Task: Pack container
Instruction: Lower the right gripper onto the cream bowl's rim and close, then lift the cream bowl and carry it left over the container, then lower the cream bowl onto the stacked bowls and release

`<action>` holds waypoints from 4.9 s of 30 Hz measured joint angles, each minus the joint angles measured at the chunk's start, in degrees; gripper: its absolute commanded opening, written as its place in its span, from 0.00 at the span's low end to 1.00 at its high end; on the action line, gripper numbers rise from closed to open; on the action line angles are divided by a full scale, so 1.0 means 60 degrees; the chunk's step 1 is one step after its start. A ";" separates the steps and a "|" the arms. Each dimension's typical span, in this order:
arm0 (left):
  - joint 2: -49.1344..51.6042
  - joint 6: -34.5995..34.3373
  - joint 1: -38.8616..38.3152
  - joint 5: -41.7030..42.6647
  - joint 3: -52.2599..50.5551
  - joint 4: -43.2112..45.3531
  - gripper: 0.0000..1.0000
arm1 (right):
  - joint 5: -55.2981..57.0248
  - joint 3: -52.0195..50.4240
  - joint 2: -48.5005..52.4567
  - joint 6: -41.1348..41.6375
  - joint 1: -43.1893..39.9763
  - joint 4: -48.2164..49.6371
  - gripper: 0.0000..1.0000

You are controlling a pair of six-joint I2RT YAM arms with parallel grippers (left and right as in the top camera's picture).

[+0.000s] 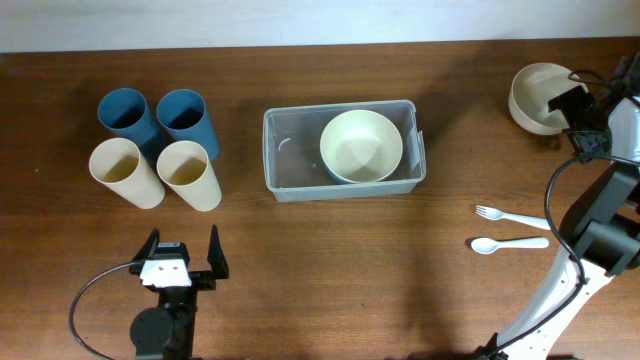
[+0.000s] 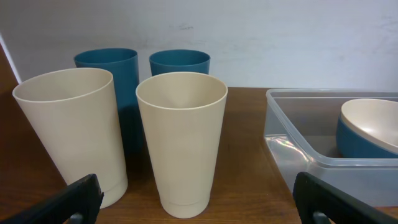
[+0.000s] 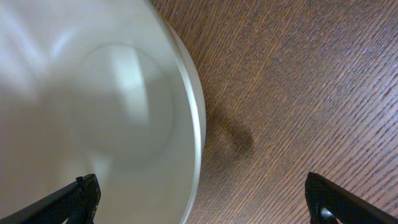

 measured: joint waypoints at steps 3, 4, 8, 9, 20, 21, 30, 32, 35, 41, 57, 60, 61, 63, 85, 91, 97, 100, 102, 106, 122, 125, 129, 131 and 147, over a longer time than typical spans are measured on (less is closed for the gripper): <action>-0.0004 0.0000 0.0000 0.0000 0.0000 -0.0004 1.00 | 0.0000 0.0000 0.0033 -0.0007 0.0000 0.0000 0.99; -0.0004 0.0000 0.0000 0.0000 0.0000 0.0000 1.00 | -0.0004 0.0000 0.0069 -0.0007 0.0000 0.0004 0.99; 0.0000 0.0000 0.0000 0.0000 0.0000 0.0000 1.00 | -0.0004 0.0000 0.0302 -0.0004 0.0000 0.0000 0.99; 0.0000 0.0000 0.0000 0.0000 0.0000 0.0000 1.00 | 0.0000 -0.0004 0.0364 -0.0004 0.0000 0.0000 0.99; 0.0000 0.0000 0.0000 0.0000 0.0000 -0.0004 1.00 | 0.0004 -0.0040 0.0466 -0.0011 0.0000 0.0004 0.73; 0.0000 0.0004 0.0000 0.0000 0.0000 -0.0004 1.00 | 0.0000 -0.0040 0.0466 -0.0015 0.0000 0.0004 0.70; 0.0000 0.0000 0.0000 0.0000 0.0000 0.0000 1.00 | 0.0004 -0.0040 0.0466 -0.0036 0.0000 0.0025 0.28; -0.0004 0.0000 0.0000 0.0000 0.0000 0.0000 1.00 | 0.0000 -0.0040 0.0466 -0.0007 0.0000 0.0033 0.20; 0.0000 0.0000 0.0000 0.0000 0.0000 0.0000 1.00 | 0.0000 -0.0040 0.0466 0.0000 0.0000 0.0029 0.11; -0.0004 0.0000 0.0000 0.0000 0.0000 -0.0004 1.00 | 0.0029 -0.0040 0.0466 0.0011 0.0000 -0.0011 0.04; 0.0000 0.0000 0.0000 0.0000 0.0000 -0.0004 1.00 | -0.1657 0.0980 0.0379 -0.0627 0.0000 -0.1246 0.04; 0.0000 0.0000 0.0000 0.0000 0.0000 0.0000 1.00 | -0.2586 0.1676 0.0204 -0.1045 0.0000 -0.2036 0.04; 0.0000 0.0000 0.0000 0.0000 0.0000 -0.0004 1.00 | -0.2925 0.1985 0.0113 -0.1220 0.0000 -0.2412 0.04; 0.0000 0.0000 0.0000 0.0000 0.0000 -0.0004 1.00 | -0.3475 0.2626 -0.0044 -0.1621 0.0011 -0.3235 0.04; 0.0000 0.0000 0.0000 0.0000 0.0000 -0.0004 1.00 | -0.2255 0.6393 -0.0554 -0.4590 0.4681 -0.7537 0.03; 0.0000 0.0000 0.0000 0.0000 0.0000 0.0000 1.00 | -0.1096 0.5887 -0.0557 -0.4557 0.6655 -0.7537 0.03; 0.0000 0.0000 0.0000 0.0000 0.0000 -0.0004 1.00 | -0.0459 0.4750 -0.0557 -0.4495 0.7271 -0.7501 0.04; 0.0000 0.0000 0.0000 0.0000 0.0000 -0.0004 1.00 | -0.0302 0.4280 -0.0557 -0.4437 0.7216 -0.7271 0.03; 0.0000 0.0000 0.0000 0.0000 0.0000 0.0000 1.00 | -0.0233 0.4084 -0.0557 -0.4357 0.7151 -0.7114 0.04; 0.0000 0.0000 0.0000 0.0000 0.0000 -0.0004 1.00 | -0.0168 0.3621 -0.0557 -0.4317 0.7023 -0.6772 0.04; 0.0000 0.0000 0.0000 0.0000 0.0000 0.0000 1.00 | 0.0040 0.2747 -0.0557 -0.4291 0.6998 -0.5883 0.04; 0.0000 0.0000 0.0000 0.0000 0.0000 -0.0004 1.00 | 0.0055 0.2747 -0.0557 -0.4291 0.6998 -0.5810 0.04; 0.0000 0.0000 0.0000 0.0000 0.0000 0.0000 1.00 | 0.0055 0.2747 -0.0557 -0.4288 0.6998 -0.5814 0.04; 0.0000 0.0000 0.0000 0.0000 0.0000 -0.0004 1.00 | 0.0066 0.2747 -0.0557 -0.4288 0.6998 -0.5818 0.04; 0.0000 0.0000 0.0000 0.0000 0.0000 -0.0004 1.00 | 0.0117 0.1807 -0.0557 -0.4291 0.6998 -0.5213 0.05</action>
